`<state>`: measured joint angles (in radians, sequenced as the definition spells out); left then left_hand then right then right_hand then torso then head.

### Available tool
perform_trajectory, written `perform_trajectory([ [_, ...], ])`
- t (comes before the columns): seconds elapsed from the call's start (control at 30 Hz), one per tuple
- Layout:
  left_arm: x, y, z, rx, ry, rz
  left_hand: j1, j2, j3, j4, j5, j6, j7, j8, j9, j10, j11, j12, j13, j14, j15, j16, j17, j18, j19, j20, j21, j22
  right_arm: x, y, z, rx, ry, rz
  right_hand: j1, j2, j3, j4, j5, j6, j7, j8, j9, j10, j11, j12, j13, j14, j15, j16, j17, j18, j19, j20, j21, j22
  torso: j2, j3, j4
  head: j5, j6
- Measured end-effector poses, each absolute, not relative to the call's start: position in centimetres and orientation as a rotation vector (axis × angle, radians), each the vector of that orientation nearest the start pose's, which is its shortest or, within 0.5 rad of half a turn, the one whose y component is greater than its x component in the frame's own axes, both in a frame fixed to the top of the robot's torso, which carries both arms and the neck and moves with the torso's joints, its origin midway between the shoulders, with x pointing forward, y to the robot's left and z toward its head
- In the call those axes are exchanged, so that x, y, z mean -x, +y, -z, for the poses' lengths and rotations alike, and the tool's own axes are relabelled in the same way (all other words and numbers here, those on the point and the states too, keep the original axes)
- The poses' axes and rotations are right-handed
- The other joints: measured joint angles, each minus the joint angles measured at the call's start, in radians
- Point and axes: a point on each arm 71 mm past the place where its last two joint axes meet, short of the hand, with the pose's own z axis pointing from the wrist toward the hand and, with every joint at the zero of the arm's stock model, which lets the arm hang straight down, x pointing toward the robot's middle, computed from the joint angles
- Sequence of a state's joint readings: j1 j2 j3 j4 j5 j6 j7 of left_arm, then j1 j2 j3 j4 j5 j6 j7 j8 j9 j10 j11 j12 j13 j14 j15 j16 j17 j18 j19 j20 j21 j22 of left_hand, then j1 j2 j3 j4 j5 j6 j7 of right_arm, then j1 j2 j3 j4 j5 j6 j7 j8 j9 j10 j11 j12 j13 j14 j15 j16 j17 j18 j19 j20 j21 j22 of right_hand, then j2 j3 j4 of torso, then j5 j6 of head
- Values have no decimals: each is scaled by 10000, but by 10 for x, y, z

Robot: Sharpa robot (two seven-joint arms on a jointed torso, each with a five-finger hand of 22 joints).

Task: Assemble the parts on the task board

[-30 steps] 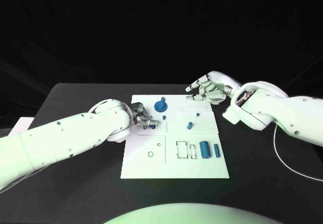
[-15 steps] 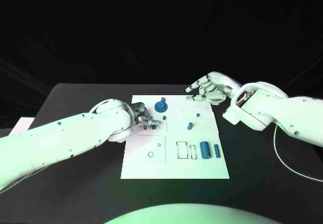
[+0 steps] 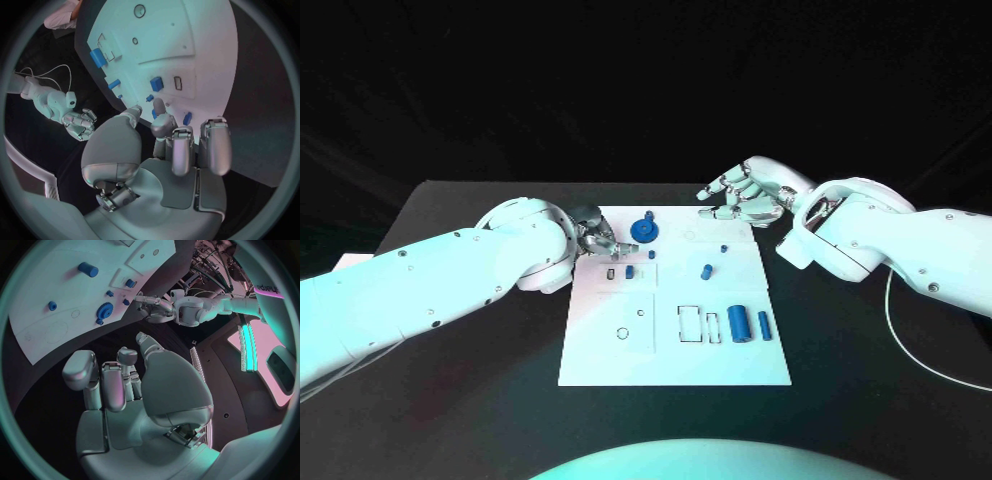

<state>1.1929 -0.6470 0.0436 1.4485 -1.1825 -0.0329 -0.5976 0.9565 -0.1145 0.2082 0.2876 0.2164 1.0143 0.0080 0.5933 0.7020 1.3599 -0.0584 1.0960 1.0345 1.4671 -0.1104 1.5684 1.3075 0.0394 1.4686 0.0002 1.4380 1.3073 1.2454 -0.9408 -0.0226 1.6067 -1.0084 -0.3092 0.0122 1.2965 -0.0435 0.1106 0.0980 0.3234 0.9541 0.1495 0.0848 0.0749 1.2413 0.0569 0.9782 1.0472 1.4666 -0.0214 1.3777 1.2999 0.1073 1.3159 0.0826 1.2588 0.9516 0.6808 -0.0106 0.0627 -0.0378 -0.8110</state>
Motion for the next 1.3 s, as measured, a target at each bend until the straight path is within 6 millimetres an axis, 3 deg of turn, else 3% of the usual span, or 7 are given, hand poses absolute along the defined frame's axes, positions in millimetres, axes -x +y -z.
perform_trajectory([
  [0.07, -507, 148, 184, 2256, 21091, 4514, 36, 36, -217, 17, 0, -498, 192, -297, -138, -559, 160, -766, -788, -5, 50, 0, 0, 0, -3, 3, -344, -1, -479, -223, 152, -2061, 16846, -9370, 0, 0, 0, 0, 0, 0, 0, 0, 0, 0, 0, 0, 0, 0, 0, 0, 0, 0, 0, 0, 0, 0, -1, 2, 0, 16, 24],
  [0.13, -515, 153, 170, 2421, 21113, 4547, 315, 72, -404, -13, 0, -915, 408, -604, -319, -1136, 342, -1435, -1463, -8, 230, 0, 0, 0, -21, 135, -582, 1, -479, -223, 152, -2065, 16853, -9366, 0, 0, 0, 0, 0, 0, 0, 0, 0, 0, 0, 0, 0, 0, 0, 0, 0, 0, 0, 0, 0, 0, -2, 4, 0, 34, 60],
  [0.3, -541, 174, 146, 2853, 21445, 4125, 699, 145, -759, 19, -1, -1233, 668, -917, -614, -1792, 585, -1995, -2122, -31, 392, 0, 0, 0, -19, 306, -1014, 7, -480, -222, 152, -2063, 16864, -9373, 0, 0, 0, 0, 0, 0, 0, 0, 0, 0, 0, 0, 0, 0, 0, 0, 0, 0, 1, 0, 0, 0, -8, 10, 0, 69, 134],
  [0.53, -565, 186, 144, 2744, 22468, 3350, 884, 330, -1164, -4, -494, -1232, 668, -917, -797, -1807, 600, -1819, -2084, 2, 428, 0, -1, -1, -18, 377, -1041, 7, -481, -220, 153, -2052, 16878, -9397, 0, 0, 0, 0, 0, 0, 0, 0, 0, 0, 0, 0, 0, 0, 0, 0, 0, 1, 1, 0, 0, 0, 11, -2, -11, 128, 234],
  [0.67, -575, 186, 147, 2520, 22822, 2962, 1016, 277, -1311, 20, -545, -1155, 668, -917, -847, -1807, 601, -1700, -2010, 2, 428, 0, -1, 0, -18, 377, -1099, 6, -481, -219, 153, -2053, 16884, -9399, 0, 0, 0, 0, 0, 0, 0, 0, 0, 0, 0, 0, 0, 0, 0, 0, 0, 0, 1, 0, 0, 0, 28, -8, -14, 196, 291],
  [0.97, -589, 182, 159, 2052, 23112, 2242, 1185, 446, -1503, 19, -602, -1011, 598, -917, -916, -1569, 545, -1362, -1748, 2, 428, 0, -1, 0, -18, 377, -1010, 5, -482, -215, 154, -2020, 16898, -9464, 0, 0, 0, 0, 0, 0, 0, 0, 0, 0, 0, 1, 0, 0, 0, 0, -17, 0, 1, 0, 1, -14, 35, -12, -24, 309, 296],
  [1.3, -594, 174, 169, 1791, 23256, 2417, 1303, 565, -1599, 29, -602, -904, 561, -917, -949, -1409, 500, -1168, -1569, 2, 428, 0, -2, -1, -18, 377, -865, 4, -482, -213, 154, -2009, 16911, -9501, 0, 0, 0, 0, 0, 0, 0, 0, 0, 0, 0, 1, 1, 0, 0, 0, -17, 0, 1, 0, 0, -14, 23, -3, -25, 314, 263],
])
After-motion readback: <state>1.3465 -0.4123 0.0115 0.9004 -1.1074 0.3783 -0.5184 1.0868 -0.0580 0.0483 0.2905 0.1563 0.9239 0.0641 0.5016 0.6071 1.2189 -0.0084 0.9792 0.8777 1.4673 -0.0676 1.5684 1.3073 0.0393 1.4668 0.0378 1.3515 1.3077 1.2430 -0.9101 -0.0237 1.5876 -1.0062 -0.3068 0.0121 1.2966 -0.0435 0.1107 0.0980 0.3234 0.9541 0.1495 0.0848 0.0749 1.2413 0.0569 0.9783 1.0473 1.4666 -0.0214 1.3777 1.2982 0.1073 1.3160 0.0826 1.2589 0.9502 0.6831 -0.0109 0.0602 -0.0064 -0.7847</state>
